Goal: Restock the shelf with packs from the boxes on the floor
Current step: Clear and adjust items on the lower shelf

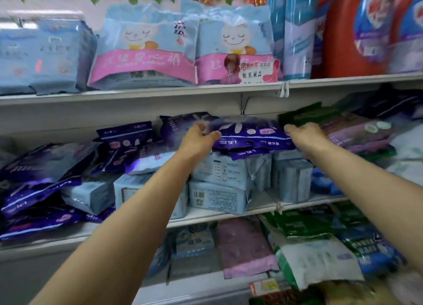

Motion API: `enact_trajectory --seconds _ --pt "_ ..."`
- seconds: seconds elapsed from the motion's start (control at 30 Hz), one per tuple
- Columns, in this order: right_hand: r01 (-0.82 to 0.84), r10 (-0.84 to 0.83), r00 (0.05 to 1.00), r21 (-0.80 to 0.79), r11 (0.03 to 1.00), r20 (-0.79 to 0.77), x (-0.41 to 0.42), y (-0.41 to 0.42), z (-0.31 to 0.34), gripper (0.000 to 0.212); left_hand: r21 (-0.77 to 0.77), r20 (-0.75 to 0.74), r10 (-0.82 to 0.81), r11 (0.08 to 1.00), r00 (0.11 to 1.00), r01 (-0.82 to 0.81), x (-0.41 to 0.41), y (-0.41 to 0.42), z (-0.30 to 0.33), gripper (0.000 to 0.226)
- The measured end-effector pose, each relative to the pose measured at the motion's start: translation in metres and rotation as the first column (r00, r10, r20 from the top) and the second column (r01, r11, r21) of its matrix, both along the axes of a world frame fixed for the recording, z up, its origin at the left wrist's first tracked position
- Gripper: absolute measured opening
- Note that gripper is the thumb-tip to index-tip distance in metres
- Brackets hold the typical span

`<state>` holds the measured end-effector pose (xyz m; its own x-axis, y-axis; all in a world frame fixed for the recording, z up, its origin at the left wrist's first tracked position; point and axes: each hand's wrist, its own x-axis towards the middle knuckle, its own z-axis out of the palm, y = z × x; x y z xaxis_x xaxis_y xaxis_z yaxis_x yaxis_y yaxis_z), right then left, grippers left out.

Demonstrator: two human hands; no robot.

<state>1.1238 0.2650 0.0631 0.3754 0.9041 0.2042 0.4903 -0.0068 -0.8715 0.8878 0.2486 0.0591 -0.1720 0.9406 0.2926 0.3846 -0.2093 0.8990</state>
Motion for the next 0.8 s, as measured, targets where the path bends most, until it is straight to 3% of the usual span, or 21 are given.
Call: enact_trajectory --seconds 0.07,0.17,0.27,0.4,0.5,0.8 --pt "-0.104 0.077 0.971 -0.106 0.989 -0.228 0.000 -0.002 0.000 0.033 -0.108 0.119 -0.010 0.994 0.993 0.023 0.008 0.006 0.009 0.031" --pt "-0.202 0.121 0.924 -0.192 0.960 -0.363 0.002 0.005 -0.004 0.033 -0.164 0.242 -0.033 0.984 0.970 0.075 0.019 0.017 0.016 0.035" --pt "-0.227 0.143 0.866 -0.122 0.966 -0.478 0.001 0.015 -0.003 0.030 -0.135 0.293 0.010 0.990 0.956 0.031 0.031 0.021 0.015 0.043" --pt "-0.248 0.238 0.713 0.079 0.965 -0.659 0.004 0.014 -0.005 0.018 -0.093 0.322 0.046 0.996 0.946 -0.017 0.036 0.015 0.013 0.052" --pt "-0.156 0.238 0.675 0.180 0.971 -0.698 0.010 0.005 -0.004 0.003 -0.075 0.359 -0.016 0.996 0.933 0.046 0.040 0.007 0.013 0.049" --pt "0.021 0.224 0.655 0.314 0.949 -0.721 0.029 -0.058 -0.011 0.016 -0.031 0.422 -0.160 0.981 0.892 0.190 0.049 -0.041 -0.005 0.053"
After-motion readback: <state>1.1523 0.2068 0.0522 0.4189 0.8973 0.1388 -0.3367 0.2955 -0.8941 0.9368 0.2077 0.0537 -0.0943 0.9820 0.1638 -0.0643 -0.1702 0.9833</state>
